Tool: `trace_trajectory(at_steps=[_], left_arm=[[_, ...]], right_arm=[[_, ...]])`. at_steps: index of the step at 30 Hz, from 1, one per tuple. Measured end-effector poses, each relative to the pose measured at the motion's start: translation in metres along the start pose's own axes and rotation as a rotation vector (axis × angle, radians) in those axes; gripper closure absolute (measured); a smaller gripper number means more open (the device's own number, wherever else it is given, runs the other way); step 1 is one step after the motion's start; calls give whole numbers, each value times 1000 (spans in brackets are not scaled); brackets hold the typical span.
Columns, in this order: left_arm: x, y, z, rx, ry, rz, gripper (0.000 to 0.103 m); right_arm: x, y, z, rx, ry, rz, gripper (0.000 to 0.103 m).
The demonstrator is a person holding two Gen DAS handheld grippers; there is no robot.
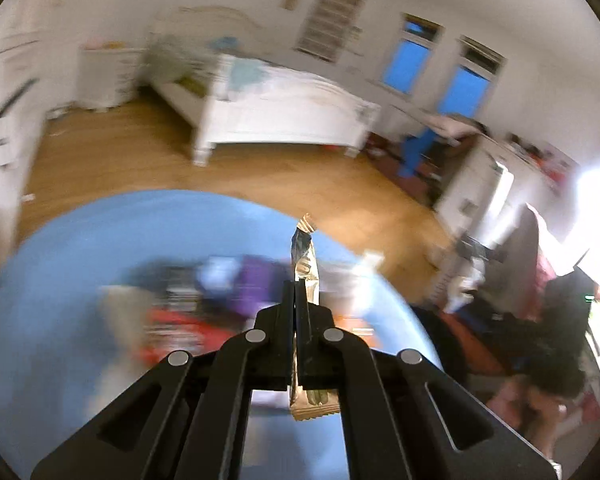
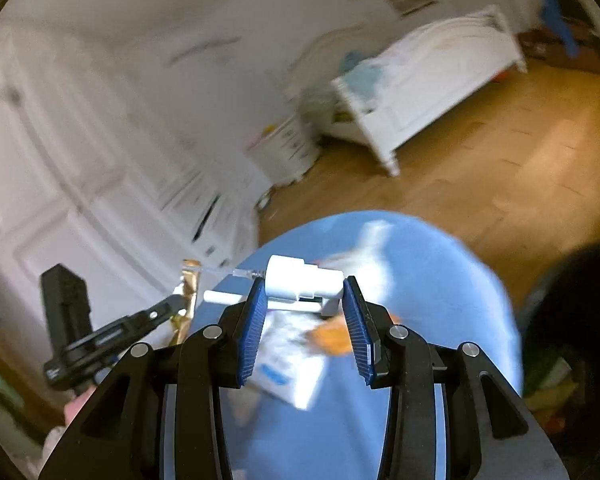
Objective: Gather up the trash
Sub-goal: 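Carry both items over the black bin and open both tools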
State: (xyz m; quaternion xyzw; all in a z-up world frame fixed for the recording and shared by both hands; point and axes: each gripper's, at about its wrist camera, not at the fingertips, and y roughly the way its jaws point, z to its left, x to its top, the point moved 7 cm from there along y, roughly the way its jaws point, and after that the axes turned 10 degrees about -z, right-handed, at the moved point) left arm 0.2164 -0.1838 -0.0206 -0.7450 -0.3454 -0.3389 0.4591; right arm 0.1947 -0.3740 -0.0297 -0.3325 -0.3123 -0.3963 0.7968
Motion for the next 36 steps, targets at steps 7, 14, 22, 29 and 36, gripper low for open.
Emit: trace_trajectory(at_steps=[7,14,22,29,36], left_arm=[[-40,73,-118,-212,101,120,102],[-93,137,-189,-303,131,268,102],[-129,180,-225,-313,143,373,102],[-138,184,-229,-308,170,393,102],[-146,192,-232,-259,206,408,89]], right_arm=[[14,-63,-110,-183,117,-90,64],[-6,-96,-189,-297,219,-104,64],[-34,-98,-233,-344,301,-76,64],[-40,-92,-244,-361,344,-74,63],[-37,-100,-249,-393,362,-83,46]])
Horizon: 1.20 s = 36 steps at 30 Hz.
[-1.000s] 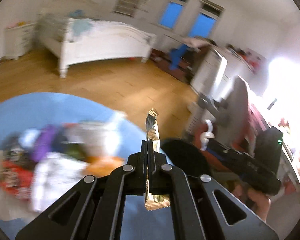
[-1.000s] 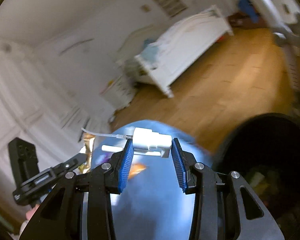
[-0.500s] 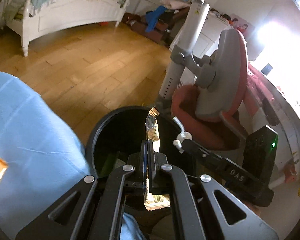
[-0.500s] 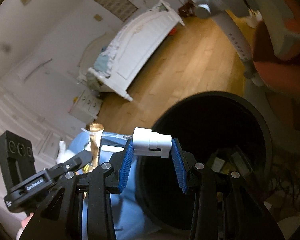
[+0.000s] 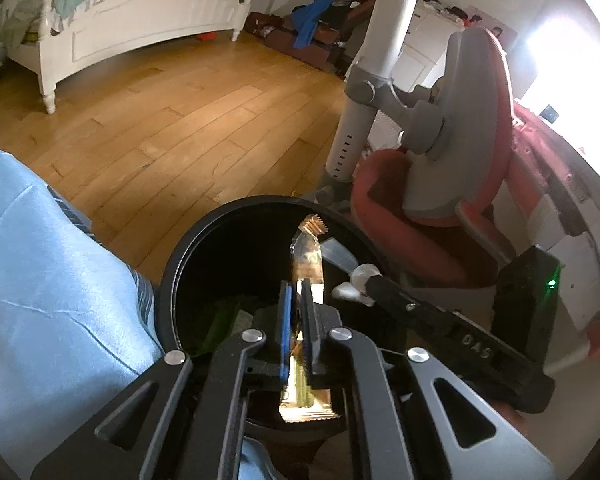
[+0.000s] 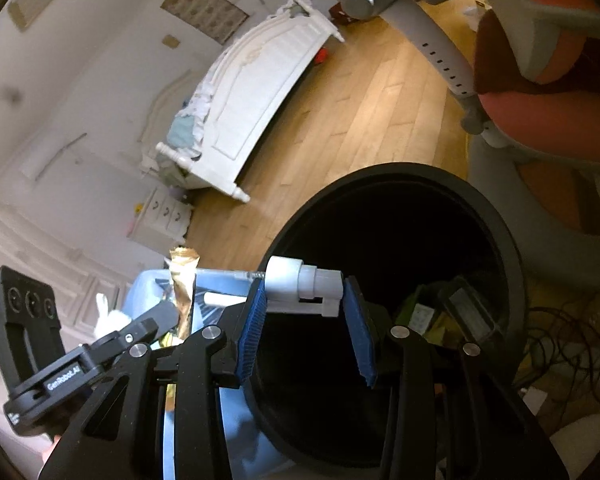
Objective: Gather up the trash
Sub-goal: 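Carry both items over the black bin and open both tools, then move both tools back to the table, right toward the white barcode bag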
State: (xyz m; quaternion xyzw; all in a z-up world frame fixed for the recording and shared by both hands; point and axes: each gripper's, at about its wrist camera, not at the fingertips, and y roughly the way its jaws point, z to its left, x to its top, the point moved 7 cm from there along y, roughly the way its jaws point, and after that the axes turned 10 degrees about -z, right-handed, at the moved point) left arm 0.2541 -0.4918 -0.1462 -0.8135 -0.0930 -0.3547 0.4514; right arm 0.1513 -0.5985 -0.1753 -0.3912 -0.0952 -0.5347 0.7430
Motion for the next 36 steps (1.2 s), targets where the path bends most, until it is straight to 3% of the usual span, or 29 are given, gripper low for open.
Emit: trace_trajectory(at_steps=[1,2,4,11,17,24,28,32,36], left_arm=[[0,-1,0,7,2,-3,71],[1,-3,0,15,2,-15,47],[5,-12,1,27,-1,-61,26],[12,-59,5,16,-8,-153,24],[10,-114,30,60,-23,-242,22],[-6,-190,120,206,-143,-324,22],[-23,-239,184,282,-212,-367,22],[-39,-267,219,333,-48,-322,22],[-52,-274,229,375,322,-202,22]], right_arm=[[3,-1,-1,-1,3,-8,34],[5,-2,-2,1,7,-18,29],[6,-7,0,-4,4,-30,27],[4,-17,21,11,-25,-38,25],[-10,-13,73,67,-100,-5,23],[-48,8,157,181,-241,92,22],[-94,17,233,319,-466,194,15],[-151,14,308,480,-829,291,10],[-203,24,356,560,-1181,350,5]])
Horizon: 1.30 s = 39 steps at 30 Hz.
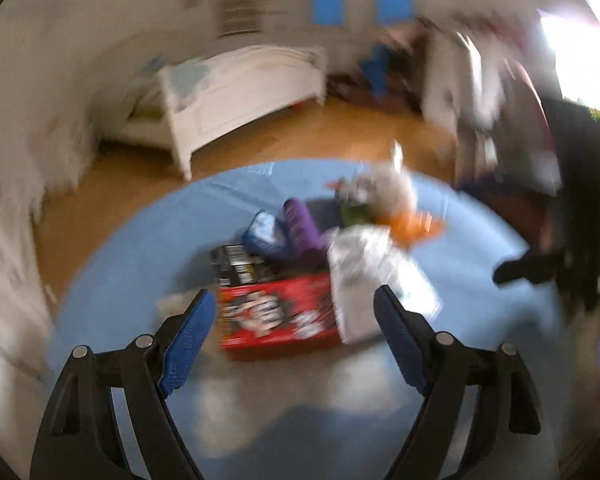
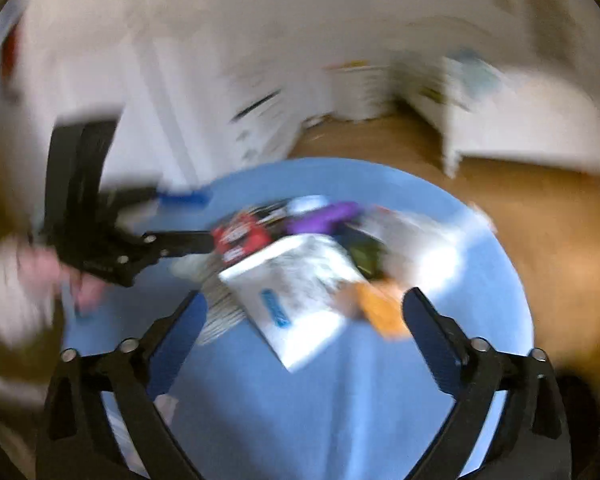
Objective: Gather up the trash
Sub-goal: 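Move both tools back to the table, right toward the white barcode bag, then grasp the red milk box with the left tool while the right grasps the white barcode bag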
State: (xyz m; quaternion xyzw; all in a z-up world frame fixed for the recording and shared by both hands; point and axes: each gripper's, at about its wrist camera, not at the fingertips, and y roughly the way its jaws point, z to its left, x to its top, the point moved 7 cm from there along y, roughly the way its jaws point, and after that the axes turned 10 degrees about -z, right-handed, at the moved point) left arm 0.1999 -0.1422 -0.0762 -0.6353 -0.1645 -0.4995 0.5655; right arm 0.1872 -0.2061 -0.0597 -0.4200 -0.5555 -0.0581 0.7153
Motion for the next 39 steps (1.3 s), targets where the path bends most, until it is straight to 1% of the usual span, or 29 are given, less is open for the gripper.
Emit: trace_trajectory(at_steps=[2,3,6,8,9,11,12,13,15,16,19,21,24,26,27,28,29,31,35,39], left_arm=[[-7,1,-2,0,127,21,22],[-10,2,-1,-13,187,35,22],[-21,2,8,-66,237,57,22],[-26,1,16,-93,249,70,22],[-27,5,18,-99,259,77,22],[-27,10,21,-114,269,86,22],[-27,11,20,-122,275,89,22],[-26,15,19,-128,288,91,22],[-23,20,15,-137,330,90,22],[-22,22,13,-148,347,92,22],[-21,31,2,-177,419,101,22],[-21,36,-5,-185,473,102,22],[-23,44,-12,-189,539,122,22],[-28,49,-16,-197,561,158,22],[-32,53,-17,-204,556,193,21],[-30,52,-17,-212,522,196,24],[-30,52,-17,-235,479,219,28],[-27,50,-14,-214,412,212,33],[-30,37,-15,-172,353,188,42],[-34,20,-17,-138,245,158,44]], right_arm=[[4,30,13,38,-139,79,5],[2,39,14,51,-169,105,5],[-3,76,12,84,-257,236,5],[-8,90,8,80,-291,292,5],[-10,96,4,65,-302,313,5],[-19,102,4,73,-268,342,5],[-19,103,0,74,-234,339,10],[-18,101,-5,66,-190,320,19],[-15,95,-11,64,-105,292,29],[-14,87,-15,75,-30,267,33],[-11,60,-22,86,155,176,35],[-12,40,-30,83,326,102,35],[-17,9,-37,122,535,-12,35],[-23,-7,-37,128,596,-48,35],[-23,-11,-39,121,620,-59,35],[-26,-13,-39,115,631,-62,35],[-29,-17,-39,106,646,-64,35],[-32,-18,-39,108,679,-68,35],[-37,-6,-37,92,703,-82,35],[-44,-11,-38,99,742,-118,35]])
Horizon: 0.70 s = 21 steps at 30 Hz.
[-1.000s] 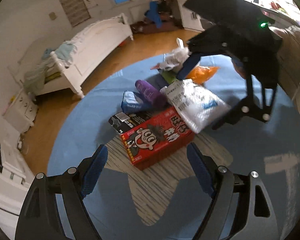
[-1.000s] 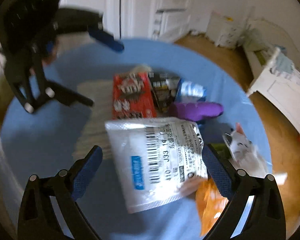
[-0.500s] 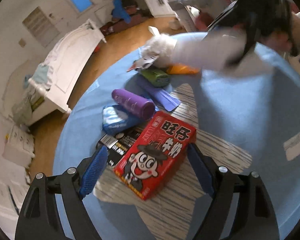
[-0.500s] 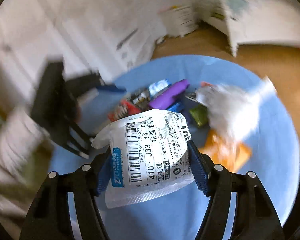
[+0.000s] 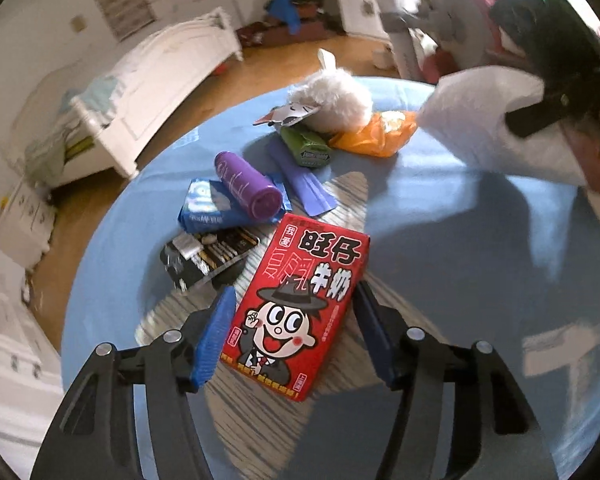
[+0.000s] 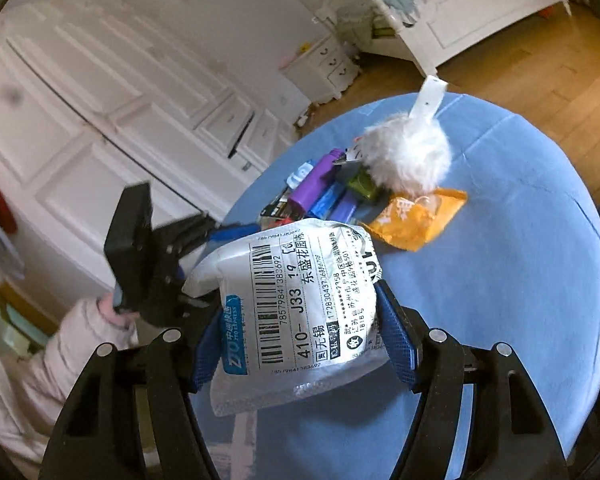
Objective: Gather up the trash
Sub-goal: 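Grasp the red milk box with the left tool while the right grasps the white barcode bag, then carry both items over the black bin and open both tools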
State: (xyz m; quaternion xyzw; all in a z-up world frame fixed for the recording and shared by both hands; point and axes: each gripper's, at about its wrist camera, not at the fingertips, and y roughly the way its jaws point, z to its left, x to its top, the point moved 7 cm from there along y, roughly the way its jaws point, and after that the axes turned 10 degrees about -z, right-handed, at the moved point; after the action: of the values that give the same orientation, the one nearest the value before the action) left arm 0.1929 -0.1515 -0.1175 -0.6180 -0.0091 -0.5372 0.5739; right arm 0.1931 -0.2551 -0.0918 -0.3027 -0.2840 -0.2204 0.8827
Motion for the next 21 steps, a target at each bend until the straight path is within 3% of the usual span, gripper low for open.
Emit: trace_trajectory(at_steps=[5,11,17,21], left_arm=[[10,-20,-7,3,-157,-67,46],[67,-26,-39,-31,-261,-180,47],[131,1,-79,-131,-321,-233,47],[170,29,-119,-205,-317,-269,47]], right_arm=[[1,-26,-10,24,53,-69,35],[28,-77,-30,46,123,-254,35],[55,-155,-80,-79,190,-473,35],[56,-198,-127,-244,235,-561,35]])
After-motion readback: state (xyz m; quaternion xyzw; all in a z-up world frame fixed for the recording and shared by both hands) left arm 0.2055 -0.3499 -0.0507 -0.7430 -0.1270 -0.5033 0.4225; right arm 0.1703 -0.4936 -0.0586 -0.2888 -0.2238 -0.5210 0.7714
